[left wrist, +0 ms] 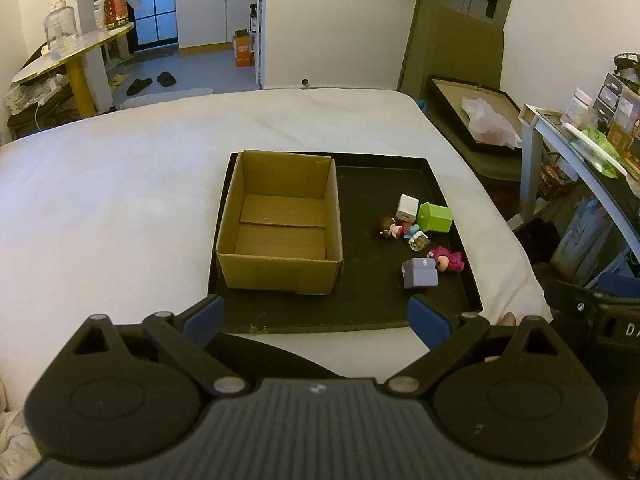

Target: Organize rigid objects

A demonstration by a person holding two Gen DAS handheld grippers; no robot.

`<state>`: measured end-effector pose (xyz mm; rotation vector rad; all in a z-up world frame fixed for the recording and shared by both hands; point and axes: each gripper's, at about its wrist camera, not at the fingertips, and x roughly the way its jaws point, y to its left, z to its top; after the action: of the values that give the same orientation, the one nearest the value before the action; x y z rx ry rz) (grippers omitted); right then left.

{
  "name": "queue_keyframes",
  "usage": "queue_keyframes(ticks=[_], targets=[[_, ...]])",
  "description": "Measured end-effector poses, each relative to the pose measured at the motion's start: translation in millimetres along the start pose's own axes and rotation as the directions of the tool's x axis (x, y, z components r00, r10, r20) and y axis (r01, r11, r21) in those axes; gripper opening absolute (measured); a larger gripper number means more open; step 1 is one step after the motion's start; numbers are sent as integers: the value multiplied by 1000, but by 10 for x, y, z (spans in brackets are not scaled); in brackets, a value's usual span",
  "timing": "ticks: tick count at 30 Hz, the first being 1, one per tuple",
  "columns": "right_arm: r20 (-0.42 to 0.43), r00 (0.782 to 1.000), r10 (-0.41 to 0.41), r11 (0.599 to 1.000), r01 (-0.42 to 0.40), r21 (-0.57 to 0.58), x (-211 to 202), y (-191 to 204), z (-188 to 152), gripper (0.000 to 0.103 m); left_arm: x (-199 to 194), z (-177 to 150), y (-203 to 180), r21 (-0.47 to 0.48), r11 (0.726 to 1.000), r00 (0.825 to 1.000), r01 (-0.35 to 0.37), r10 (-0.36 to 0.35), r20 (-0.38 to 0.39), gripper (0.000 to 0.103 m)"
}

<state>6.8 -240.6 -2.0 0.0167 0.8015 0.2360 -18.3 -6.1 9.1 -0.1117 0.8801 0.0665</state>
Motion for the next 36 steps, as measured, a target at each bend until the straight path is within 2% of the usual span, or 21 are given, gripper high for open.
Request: queue_keyframes(ticks=[36], targets=[[-3, 1000, -5, 1000, 5, 7, 2, 8, -4, 103, -41, 8, -39, 10, 1000, 1000, 16, -16, -1, 98]])
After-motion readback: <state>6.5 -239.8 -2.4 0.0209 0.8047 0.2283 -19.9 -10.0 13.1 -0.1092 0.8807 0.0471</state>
